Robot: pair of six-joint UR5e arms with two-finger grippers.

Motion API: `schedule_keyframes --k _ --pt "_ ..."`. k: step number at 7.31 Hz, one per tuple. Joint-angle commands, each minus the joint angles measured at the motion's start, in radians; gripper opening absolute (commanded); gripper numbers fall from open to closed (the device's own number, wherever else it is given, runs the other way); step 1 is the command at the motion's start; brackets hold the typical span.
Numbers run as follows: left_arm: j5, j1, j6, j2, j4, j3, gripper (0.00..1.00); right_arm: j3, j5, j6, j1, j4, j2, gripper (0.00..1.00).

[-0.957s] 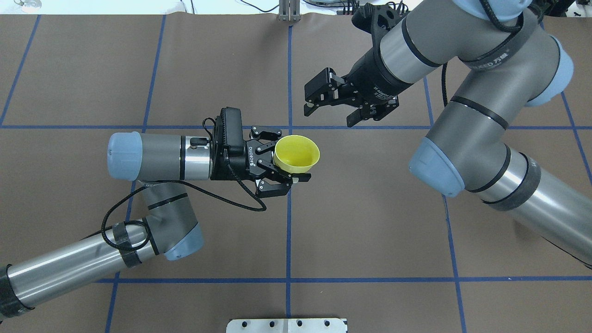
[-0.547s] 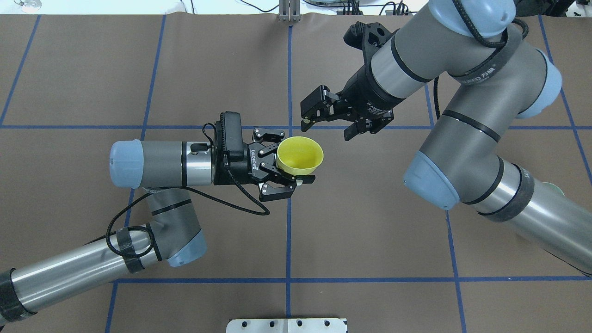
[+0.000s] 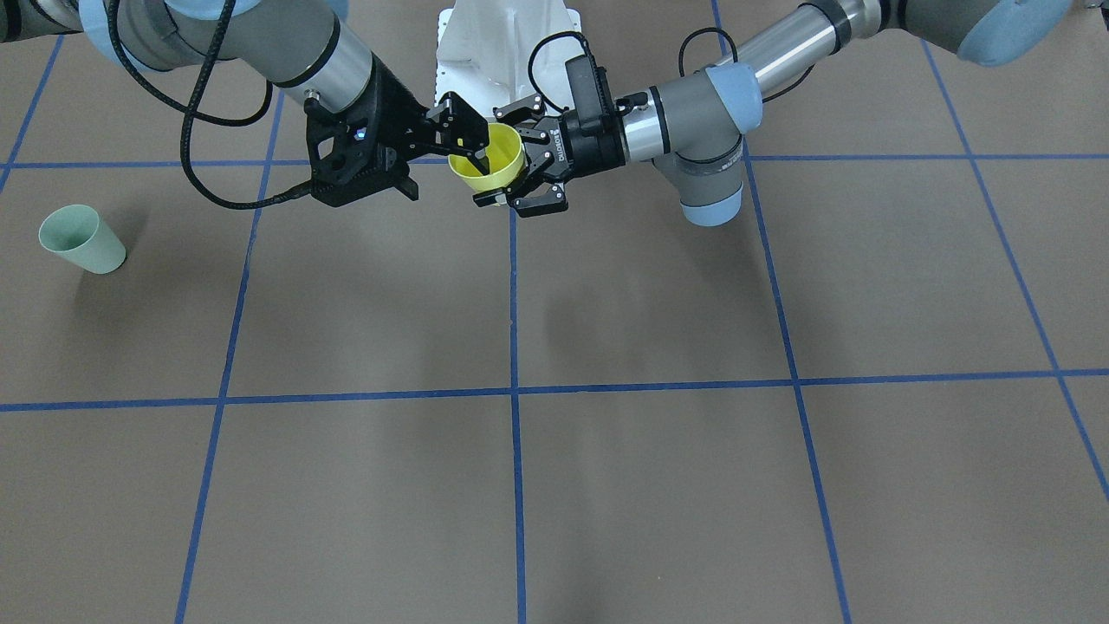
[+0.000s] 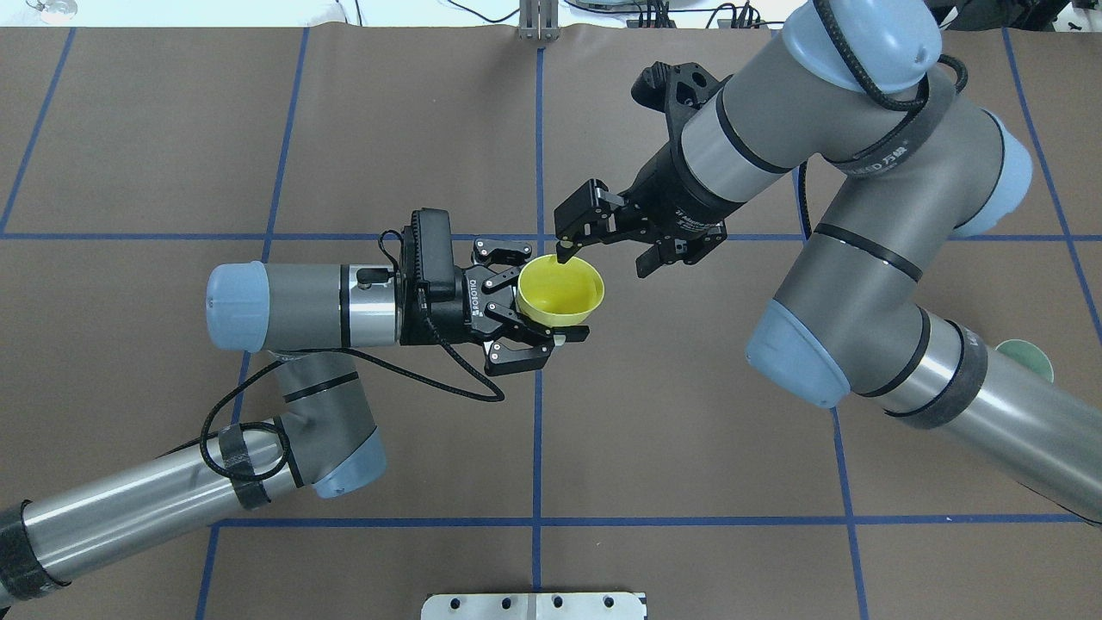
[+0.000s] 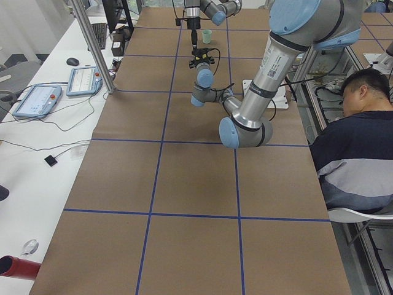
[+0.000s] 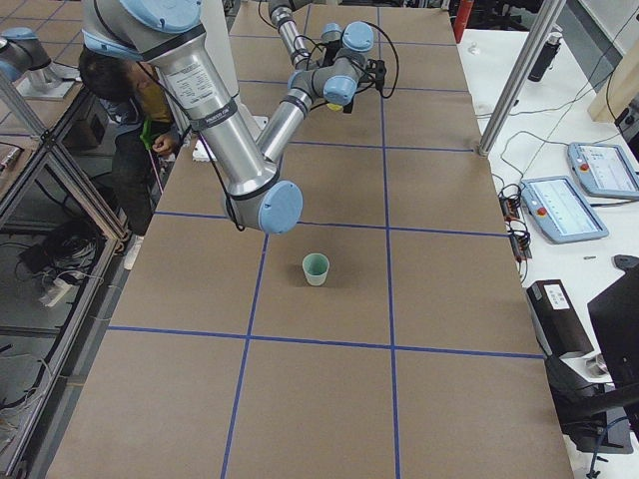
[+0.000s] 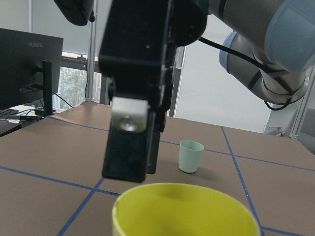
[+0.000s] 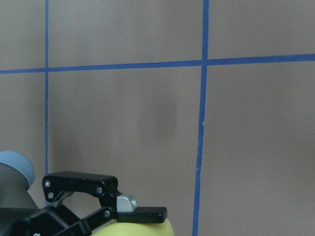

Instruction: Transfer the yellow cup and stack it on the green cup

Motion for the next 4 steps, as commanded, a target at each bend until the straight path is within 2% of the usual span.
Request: schedule_keyframes --k 1,4 --pt "0.0 0.0 0.0 -0.001 0.0 0.0 0.01 0.002 -0.023 -0.002 -0.019 0.0 -0.005 1.0" --pt "0.005 0.0 0.0 -0.004 0.002 0.003 0.02 0.049 -0.024 -0.015 -0.025 0.0 -0.043 1.0"
